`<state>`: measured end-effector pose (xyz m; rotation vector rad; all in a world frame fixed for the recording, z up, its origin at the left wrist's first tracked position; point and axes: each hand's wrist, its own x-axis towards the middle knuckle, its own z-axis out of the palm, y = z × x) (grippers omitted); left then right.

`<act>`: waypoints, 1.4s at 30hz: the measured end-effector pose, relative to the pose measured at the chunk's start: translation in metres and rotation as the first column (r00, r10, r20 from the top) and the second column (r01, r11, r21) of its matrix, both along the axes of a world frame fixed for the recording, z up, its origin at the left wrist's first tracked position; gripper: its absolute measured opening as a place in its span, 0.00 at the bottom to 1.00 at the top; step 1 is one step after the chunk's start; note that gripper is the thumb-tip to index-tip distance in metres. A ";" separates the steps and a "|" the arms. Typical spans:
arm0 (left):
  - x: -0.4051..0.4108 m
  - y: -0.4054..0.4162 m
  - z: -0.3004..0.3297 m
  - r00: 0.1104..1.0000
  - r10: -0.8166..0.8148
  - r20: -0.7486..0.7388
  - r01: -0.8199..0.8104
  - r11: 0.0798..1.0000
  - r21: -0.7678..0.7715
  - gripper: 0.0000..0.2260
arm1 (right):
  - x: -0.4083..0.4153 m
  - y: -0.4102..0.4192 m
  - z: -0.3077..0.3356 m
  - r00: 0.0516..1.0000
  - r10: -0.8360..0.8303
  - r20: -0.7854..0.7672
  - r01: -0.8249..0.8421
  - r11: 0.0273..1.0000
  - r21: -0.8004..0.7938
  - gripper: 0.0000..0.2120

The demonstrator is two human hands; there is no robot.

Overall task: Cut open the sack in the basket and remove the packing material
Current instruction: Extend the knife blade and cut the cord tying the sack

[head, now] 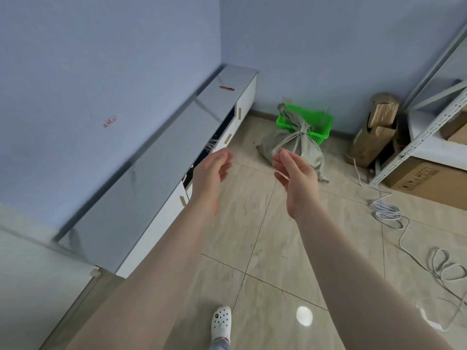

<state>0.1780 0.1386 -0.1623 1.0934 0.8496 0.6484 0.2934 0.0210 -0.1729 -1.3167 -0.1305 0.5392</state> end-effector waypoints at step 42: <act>0.621 0.588 -0.139 0.935 0.081 -0.344 -0.167 0.959 -0.228 0.11 | 0.644 0.595 -0.135 0.928 0.214 -0.304 -0.308 0.901 -0.306 0.03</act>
